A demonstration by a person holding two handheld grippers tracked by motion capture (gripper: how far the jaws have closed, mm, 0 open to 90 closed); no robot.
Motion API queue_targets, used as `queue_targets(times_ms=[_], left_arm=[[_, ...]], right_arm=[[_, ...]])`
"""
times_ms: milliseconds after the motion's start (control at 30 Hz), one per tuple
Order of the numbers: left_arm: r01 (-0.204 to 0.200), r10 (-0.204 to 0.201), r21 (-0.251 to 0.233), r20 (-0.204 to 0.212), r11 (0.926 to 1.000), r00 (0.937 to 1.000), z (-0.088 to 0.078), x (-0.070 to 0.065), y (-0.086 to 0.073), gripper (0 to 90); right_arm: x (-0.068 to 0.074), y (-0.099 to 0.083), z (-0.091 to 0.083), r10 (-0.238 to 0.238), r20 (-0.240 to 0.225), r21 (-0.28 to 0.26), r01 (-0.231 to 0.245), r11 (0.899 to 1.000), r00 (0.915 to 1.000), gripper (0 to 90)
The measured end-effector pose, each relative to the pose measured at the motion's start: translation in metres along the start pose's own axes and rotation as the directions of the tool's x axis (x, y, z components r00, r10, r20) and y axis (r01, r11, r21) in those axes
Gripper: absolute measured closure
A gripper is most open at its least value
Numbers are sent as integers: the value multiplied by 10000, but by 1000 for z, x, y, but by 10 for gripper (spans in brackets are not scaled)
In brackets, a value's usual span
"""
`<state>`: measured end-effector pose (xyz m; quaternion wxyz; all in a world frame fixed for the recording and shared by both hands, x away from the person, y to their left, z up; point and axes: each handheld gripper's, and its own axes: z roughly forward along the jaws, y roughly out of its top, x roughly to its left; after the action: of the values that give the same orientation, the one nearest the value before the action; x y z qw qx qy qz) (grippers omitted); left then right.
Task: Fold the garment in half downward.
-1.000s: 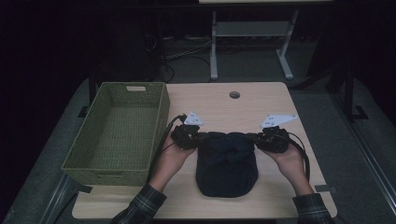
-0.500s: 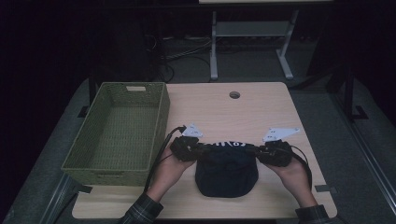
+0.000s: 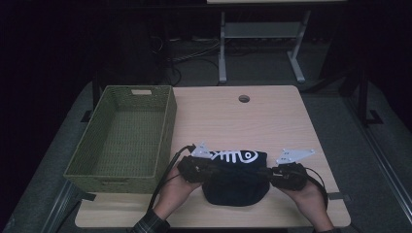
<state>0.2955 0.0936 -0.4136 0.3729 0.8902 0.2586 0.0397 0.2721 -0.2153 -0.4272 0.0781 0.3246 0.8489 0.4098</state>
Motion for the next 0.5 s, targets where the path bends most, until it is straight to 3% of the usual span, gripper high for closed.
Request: queue_targets(times_ms=[100, 200, 500], left_arm=[[-76, 76, 122, -10, 9999, 10000, -2, -3, -2, 718], [-45, 45, -165, 13, 9999, 10000, -9, -7, -1, 659], [-319, 295, -1061, -236, 9938, 9993, -37, -9, 23, 641]], right_arm=[[3, -4, -1, 46, -68, 17, -46, 10000, 10000, 706], [6, -5, -5, 142, -157, -105, -143, 9998, 9998, 630], [4, 23, -34, -204, 276, -913, 229, 9956, 9994, 605]])
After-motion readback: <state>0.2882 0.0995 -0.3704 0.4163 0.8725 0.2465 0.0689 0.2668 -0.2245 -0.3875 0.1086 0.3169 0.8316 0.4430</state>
